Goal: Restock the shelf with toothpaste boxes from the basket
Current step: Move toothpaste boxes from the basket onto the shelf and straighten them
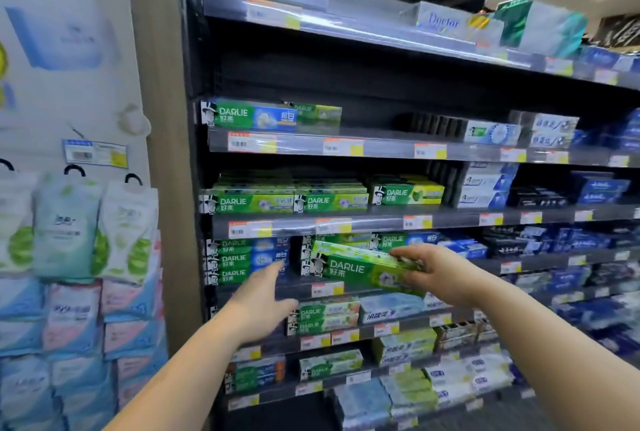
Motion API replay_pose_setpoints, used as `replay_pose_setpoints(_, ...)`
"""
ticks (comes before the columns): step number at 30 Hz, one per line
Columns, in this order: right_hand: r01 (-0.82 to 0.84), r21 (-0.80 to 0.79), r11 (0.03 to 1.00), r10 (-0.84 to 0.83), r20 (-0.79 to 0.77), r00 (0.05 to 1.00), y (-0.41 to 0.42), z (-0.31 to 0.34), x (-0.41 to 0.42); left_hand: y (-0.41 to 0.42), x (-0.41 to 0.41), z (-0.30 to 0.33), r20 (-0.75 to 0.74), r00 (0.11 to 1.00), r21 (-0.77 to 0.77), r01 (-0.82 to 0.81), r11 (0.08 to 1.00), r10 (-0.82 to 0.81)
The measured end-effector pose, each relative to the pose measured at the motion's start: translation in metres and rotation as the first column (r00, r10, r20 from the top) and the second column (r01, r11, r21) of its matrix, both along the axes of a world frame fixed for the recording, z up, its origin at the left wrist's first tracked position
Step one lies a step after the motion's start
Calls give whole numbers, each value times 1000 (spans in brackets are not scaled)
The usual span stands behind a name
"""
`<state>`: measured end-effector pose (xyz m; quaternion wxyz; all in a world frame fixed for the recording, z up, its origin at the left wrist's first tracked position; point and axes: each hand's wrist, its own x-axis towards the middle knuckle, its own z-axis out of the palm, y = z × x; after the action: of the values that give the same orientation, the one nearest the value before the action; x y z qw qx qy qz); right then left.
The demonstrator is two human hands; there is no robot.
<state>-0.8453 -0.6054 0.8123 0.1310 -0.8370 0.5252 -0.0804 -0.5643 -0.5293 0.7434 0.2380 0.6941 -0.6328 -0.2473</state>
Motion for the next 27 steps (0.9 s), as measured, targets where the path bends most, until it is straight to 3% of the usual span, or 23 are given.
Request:
replay_pose_setpoints(5,-18,-24,1000,19,20,1000,-54,8,11,-39,17,17,35,999,-53,-29,998,31)
replay_pose_setpoints(14,-108,-43,993,108,-3,994,-112,30,16,-83,25,33,226,972,-119,-40,992,66)
replay_pose_setpoints(20,-204,-89,975,204,-5,979,-142,57,0,-104,5,56,208,970,-150,-92,984,122)
replay_pose_setpoints(27,-321,-194,927,321,-29,947,-191,118,-30,-122,-40,114,270,939,-302,-128,945,214)
